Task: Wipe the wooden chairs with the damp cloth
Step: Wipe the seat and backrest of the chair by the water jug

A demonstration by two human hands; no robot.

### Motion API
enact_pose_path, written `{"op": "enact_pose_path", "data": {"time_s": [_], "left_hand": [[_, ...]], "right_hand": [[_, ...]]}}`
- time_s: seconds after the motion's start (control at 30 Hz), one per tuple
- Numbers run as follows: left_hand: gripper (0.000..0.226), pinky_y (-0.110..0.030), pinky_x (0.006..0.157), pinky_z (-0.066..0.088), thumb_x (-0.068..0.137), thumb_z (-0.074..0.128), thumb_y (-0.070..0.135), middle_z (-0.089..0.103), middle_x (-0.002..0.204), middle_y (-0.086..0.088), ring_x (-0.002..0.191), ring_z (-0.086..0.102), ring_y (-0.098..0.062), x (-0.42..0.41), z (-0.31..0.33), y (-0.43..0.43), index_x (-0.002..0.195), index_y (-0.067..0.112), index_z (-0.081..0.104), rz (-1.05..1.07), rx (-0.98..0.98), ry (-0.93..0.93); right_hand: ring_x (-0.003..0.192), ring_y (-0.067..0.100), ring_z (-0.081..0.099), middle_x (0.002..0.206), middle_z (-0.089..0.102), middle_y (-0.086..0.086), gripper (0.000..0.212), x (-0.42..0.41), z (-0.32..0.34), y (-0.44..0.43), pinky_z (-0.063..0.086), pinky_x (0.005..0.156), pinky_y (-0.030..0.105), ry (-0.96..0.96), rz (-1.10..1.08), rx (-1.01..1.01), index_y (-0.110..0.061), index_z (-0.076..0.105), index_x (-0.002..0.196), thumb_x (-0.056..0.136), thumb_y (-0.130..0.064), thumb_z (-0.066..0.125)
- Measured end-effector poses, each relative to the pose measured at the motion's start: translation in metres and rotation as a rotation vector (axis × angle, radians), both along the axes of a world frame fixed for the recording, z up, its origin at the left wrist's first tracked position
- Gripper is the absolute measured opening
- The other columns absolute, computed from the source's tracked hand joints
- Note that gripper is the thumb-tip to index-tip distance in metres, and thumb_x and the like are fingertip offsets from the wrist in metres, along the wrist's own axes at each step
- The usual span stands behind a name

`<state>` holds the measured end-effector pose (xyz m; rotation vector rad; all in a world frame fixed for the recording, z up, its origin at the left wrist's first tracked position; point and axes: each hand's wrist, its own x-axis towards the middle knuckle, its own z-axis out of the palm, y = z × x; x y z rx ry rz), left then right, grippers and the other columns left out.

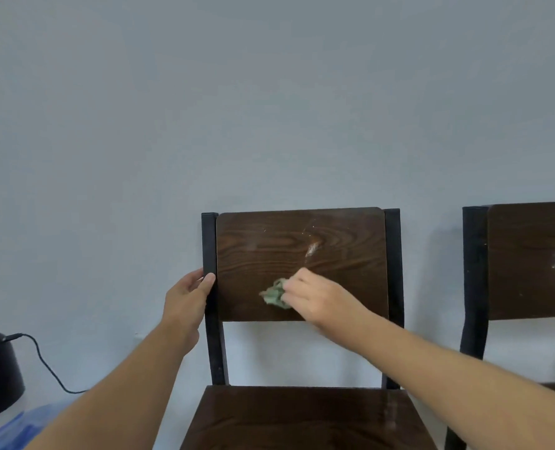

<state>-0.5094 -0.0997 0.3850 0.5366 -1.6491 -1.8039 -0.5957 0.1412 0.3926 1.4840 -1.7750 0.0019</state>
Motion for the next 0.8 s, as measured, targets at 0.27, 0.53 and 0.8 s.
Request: {"op": "enact_pose_path", "data": {"time_s": [0.27,0.53,0.8], "left_hand": [[0.047,-0.043,0.113,0.04,0.098,0.061,0.027,0.062,0.135,-0.003,0.12,0.054,-0.021,-0.002,-0.006,-0.005,0.143,0.014,0.055,-0.009,-0.016,0.003],[0.048,-0.044,0.114,0.04,0.097,0.061,0.028,0.061,0.134,-0.004,0.123,0.054,-0.021,0.001,-0.005,-0.002,0.143,0.014,0.054,0.0,-0.022,0.007],[0.051,-0.042,0.112,0.04,0.098,0.06,0.029,0.058,0.142,-0.005,0.131,0.053,-0.026,0.006,-0.002,0.002,0.145,0.013,0.052,-0.013,-0.041,0.004]], "right_hand": [[0.088,0.033,0.061,0.103,0.073,0.015,0.02,-0.017,0.038,0.014,0.053,0.082,0.042,-0.069,-0.081,-0.55,0.003,0.075,0.103,0.098,-0.005,0.056],[0.089,0.029,0.059,0.101,0.073,0.013,0.019,-0.019,0.057,0.014,0.055,0.079,0.04,-0.093,-0.135,-0.532,0.0,0.075,0.102,0.087,0.006,0.066],[0.096,0.025,0.059,0.107,0.069,0.009,0.017,-0.017,0.036,0.059,0.054,0.084,0.034,0.077,-0.033,0.058,-0.003,0.073,0.104,0.088,-0.004,0.072]]}}
